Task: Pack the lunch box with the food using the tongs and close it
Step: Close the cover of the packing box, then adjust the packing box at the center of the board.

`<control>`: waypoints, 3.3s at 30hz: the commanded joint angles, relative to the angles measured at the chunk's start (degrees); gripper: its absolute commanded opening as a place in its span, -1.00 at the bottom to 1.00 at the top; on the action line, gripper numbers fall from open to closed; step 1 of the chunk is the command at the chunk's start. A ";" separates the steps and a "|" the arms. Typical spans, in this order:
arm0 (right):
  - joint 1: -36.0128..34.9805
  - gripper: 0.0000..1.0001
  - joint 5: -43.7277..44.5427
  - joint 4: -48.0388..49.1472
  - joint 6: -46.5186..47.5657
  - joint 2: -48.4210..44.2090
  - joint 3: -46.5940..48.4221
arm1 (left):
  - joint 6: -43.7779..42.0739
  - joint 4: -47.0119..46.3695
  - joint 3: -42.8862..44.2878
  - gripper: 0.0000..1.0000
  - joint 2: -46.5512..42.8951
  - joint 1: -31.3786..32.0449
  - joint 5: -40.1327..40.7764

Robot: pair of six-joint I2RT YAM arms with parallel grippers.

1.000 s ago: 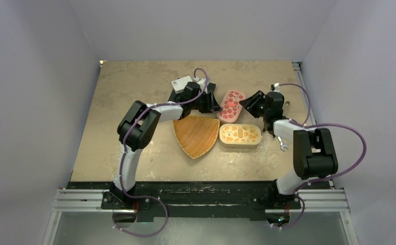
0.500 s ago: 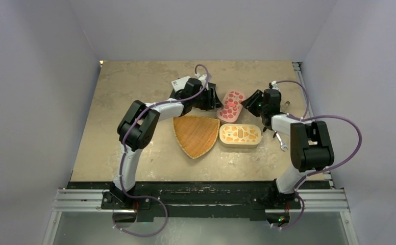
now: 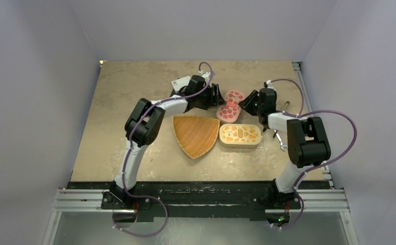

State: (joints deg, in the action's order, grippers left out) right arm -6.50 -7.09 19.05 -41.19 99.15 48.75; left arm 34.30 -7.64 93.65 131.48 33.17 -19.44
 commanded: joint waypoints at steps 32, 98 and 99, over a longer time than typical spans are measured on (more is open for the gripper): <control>1.59 0.18 -2.79 -12.75 21.15 -5.65 11.03 | -4.55 -1.90 -6.13 0.28 -16.95 0.22 6.77; -1.66 0.33 -10.01 -16.02 23.82 -8.63 5.50 | 6.18 -4.41 -37.68 0.29 -36.22 1.54 13.57; -1.63 0.31 -10.38 -16.04 24.18 -8.37 5.95 | 6.29 -4.22 -37.55 0.29 -36.09 1.50 13.25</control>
State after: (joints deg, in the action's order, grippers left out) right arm -8.23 -18.44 4.49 -20.08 90.83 51.22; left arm 39.92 -11.22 56.36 96.90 34.61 -5.74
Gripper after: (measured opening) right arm 0.672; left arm 0.646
